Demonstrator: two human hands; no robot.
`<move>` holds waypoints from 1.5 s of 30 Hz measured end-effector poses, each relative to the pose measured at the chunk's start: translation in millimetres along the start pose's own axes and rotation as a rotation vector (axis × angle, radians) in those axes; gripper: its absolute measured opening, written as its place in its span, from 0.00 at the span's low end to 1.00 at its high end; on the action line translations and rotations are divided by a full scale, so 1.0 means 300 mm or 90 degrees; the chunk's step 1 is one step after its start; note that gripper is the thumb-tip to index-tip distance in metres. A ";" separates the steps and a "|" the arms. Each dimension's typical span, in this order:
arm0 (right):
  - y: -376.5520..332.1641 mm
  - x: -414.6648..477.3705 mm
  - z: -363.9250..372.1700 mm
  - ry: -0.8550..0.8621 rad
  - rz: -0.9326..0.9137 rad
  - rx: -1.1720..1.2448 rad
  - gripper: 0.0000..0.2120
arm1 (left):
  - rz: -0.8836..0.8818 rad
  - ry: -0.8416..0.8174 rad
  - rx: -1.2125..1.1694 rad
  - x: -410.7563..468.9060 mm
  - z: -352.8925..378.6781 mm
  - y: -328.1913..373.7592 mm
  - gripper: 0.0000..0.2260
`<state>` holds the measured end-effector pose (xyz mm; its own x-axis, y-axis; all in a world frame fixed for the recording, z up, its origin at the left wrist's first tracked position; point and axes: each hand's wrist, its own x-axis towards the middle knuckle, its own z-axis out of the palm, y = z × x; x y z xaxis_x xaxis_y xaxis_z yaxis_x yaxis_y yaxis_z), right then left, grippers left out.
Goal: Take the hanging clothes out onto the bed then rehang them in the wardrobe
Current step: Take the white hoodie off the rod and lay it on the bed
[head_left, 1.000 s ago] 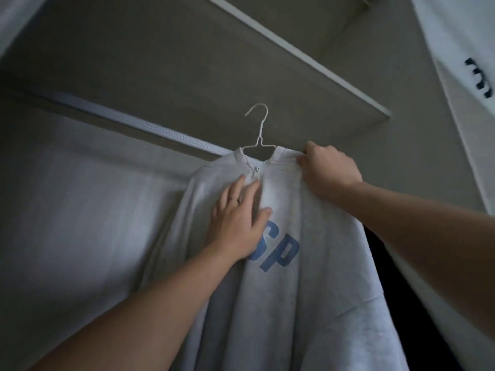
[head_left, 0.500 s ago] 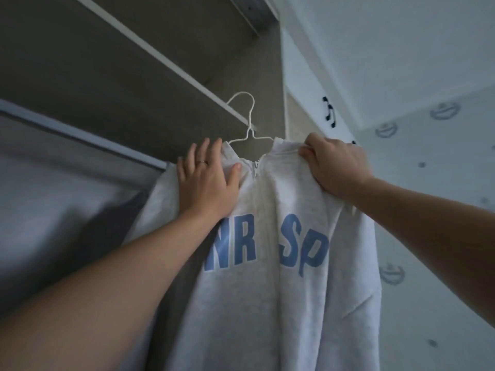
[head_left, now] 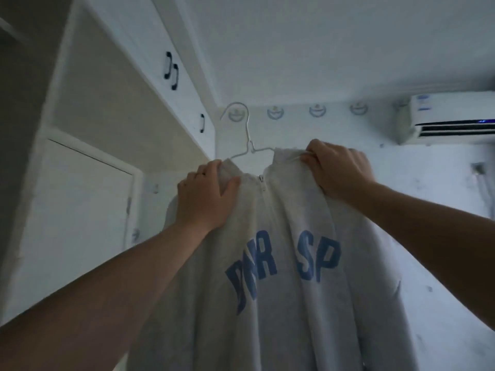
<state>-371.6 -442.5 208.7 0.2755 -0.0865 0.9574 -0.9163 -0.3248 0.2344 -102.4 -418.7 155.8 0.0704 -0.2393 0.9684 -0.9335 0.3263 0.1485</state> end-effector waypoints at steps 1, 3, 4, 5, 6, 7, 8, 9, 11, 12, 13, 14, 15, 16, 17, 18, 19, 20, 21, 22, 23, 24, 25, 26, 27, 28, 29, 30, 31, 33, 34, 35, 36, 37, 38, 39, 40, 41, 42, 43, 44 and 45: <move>0.071 -0.042 0.004 -0.016 0.007 -0.021 0.14 | -0.001 -0.027 -0.036 -0.017 0.082 0.032 0.23; 0.204 -0.128 0.012 -0.047 0.029 -0.063 0.13 | -0.011 -0.084 -0.092 -0.052 0.247 0.084 0.20; 0.265 -0.174 0.018 -0.060 0.038 -0.083 0.13 | -0.018 -0.116 -0.120 -0.070 0.330 0.107 0.18; 0.323 -0.223 0.024 -0.073 0.046 -0.102 0.13 | -0.021 -0.154 -0.150 -0.089 0.412 0.130 0.15; 0.377 -0.274 0.032 -0.088 0.051 -0.122 0.13 | -0.016 -0.193 -0.176 -0.109 0.494 0.152 0.13; 0.429 -0.326 0.041 -0.106 0.055 -0.145 0.13 | -0.004 -0.231 -0.196 -0.128 0.577 0.176 0.10; 0.477 -0.380 0.052 -0.125 0.060 -0.172 0.12 | 0.009 -0.263 -0.214 -0.147 0.658 0.201 0.09; 0.522 -0.432 0.063 -0.142 0.063 -0.203 0.12 | 0.022 -0.287 -0.232 -0.166 0.736 0.226 0.09; 0.604 -0.536 0.081 -0.168 0.075 -0.250 0.14 | 0.045 -0.315 -0.273 -0.207 0.890 0.277 0.10; 0.634 -0.583 0.085 -0.178 0.088 -0.260 0.16 | 0.056 -0.324 -0.292 -0.226 0.957 0.301 0.11; 0.660 -0.630 0.089 -0.192 0.108 -0.270 0.16 | 0.068 -0.336 -0.312 -0.250 1.025 0.326 0.11; 0.684 -0.678 0.098 -0.207 0.132 -0.280 0.16 | 0.079 -0.349 -0.337 -0.276 1.099 0.350 0.12; 0.705 -0.724 0.112 -0.224 0.156 -0.290 0.16 | 0.089 -0.361 -0.364 -0.302 1.171 0.372 0.12; 0.725 -0.772 0.128 -0.242 0.176 -0.299 0.16 | 0.100 -0.375 -0.392 -0.330 1.248 0.392 0.12; 0.741 -0.820 0.142 -0.259 0.193 -0.305 0.17 | 0.109 -0.388 -0.418 -0.360 1.324 0.409 0.13; 0.754 -0.869 0.157 -0.275 0.207 -0.307 0.18 | 0.119 -0.400 -0.443 -0.394 1.396 0.425 0.12; 0.765 -0.917 0.172 -0.291 0.223 -0.308 0.19 | 0.127 -0.413 -0.467 -0.430 1.467 0.439 0.12; 0.777 -0.968 0.190 -0.308 0.239 -0.308 0.18 | 0.134 -0.427 -0.491 -0.468 1.539 0.451 0.12; 0.789 -1.020 0.208 -0.327 0.261 -0.308 0.17 | 0.143 -0.442 -0.510 -0.504 1.607 0.462 0.12; 0.798 -1.073 0.229 -0.349 0.287 -0.304 0.16 | 0.152 -0.456 -0.525 -0.542 1.672 0.473 0.12; 0.807 -1.123 0.250 -0.373 0.315 -0.295 0.16 | 0.162 -0.468 -0.538 -0.579 1.734 0.485 0.12; 0.812 -1.174 0.274 -0.395 0.346 -0.285 0.15 | 0.169 -0.480 -0.551 -0.617 1.791 0.496 0.12; 0.813 -1.223 0.295 -0.417 0.377 -0.278 0.14 | 0.171 -0.495 -0.564 -0.656 1.842 0.507 0.12; 0.814 -1.271 0.316 -0.436 0.405 -0.273 0.13 | 0.172 -0.510 -0.576 -0.695 1.891 0.519 0.12; 0.814 -1.321 0.334 -0.451 0.432 -0.267 0.13 | 0.175 -0.526 -0.585 -0.733 1.938 0.531 0.12; 0.815 -1.373 0.351 -0.462 0.462 -0.260 0.12 | 0.179 -0.544 -0.589 -0.771 1.983 0.545 0.12; 0.818 -1.425 0.365 -0.470 0.493 -0.253 0.11 | 0.187 -0.561 -0.587 -0.808 2.027 0.561 0.12; 0.820 -1.475 0.378 -0.476 0.524 -0.245 0.11 | 0.196 -0.576 -0.583 -0.843 2.066 0.577 0.12; 0.824 -1.524 0.389 -0.483 0.553 -0.238 0.10 | 0.207 -0.587 -0.581 -0.878 2.105 0.597 0.12; 0.842 -1.621 0.406 -0.494 0.590 -0.229 0.10 | 0.232 -0.605 -0.581 -0.947 2.176 0.644 0.12; 0.856 -1.670 0.413 -0.500 0.602 -0.226 0.10 | 0.244 -0.615 -0.580 -0.981 2.210 0.670 0.12; 0.874 -1.719 0.419 -0.508 0.615 -0.221 0.10 | 0.256 -0.626 -0.578 -1.014 2.244 0.698 0.11; 0.893 -1.770 0.423 -0.517 0.632 -0.215 0.11 | 0.268 -0.637 -0.573 -1.048 2.277 0.725 0.11; 0.912 -1.823 0.427 -0.526 0.651 -0.210 0.11 | 0.282 -0.650 -0.567 -1.084 2.310 0.754 0.10; 0.934 -1.878 0.430 -0.539 0.669 -0.209 0.12 | 0.296 -0.664 -0.561 -1.120 2.345 0.785 0.10; 0.957 -1.934 0.433 -0.554 0.682 -0.209 0.12 | 0.312 -0.681 -0.552 -1.157 2.381 0.816 0.09; 0.980 -1.990 0.436 -0.570 0.694 -0.209 0.13 | 0.331 -0.701 -0.542 -1.194 2.419 0.849 0.09; 1.006 -2.046 0.439 -0.589 0.706 -0.206 0.13 | 0.349 -0.723 -0.531 -1.234 2.457 0.884 0.08; 1.033 -2.099 0.443 -0.610 0.718 -0.197 0.13 | 0.365 -0.749 -0.521 -1.275 2.495 0.919 0.08; 1.060 -2.150 0.446 -0.629 0.732 -0.183 0.13 | 0.377 -0.777 -0.510 -1.318 2.532 0.955 0.07; 1.091 -2.199 0.448 -0.649 0.750 -0.166 0.13 | 0.385 -0.806 -0.494 -1.362 2.568 0.990 0.07; 1.120 -2.248 0.449 -0.672 0.769 -0.151 0.12 | 0.398 -0.830 -0.471 -1.407 2.603 1.026 0.07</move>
<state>-826.2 -620.1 -380.9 -0.6250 -0.7764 0.0807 -0.7296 0.5444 -0.4139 -693.8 -931.4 -363.6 -0.9238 -0.3523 0.1501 -0.3091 0.9174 0.2508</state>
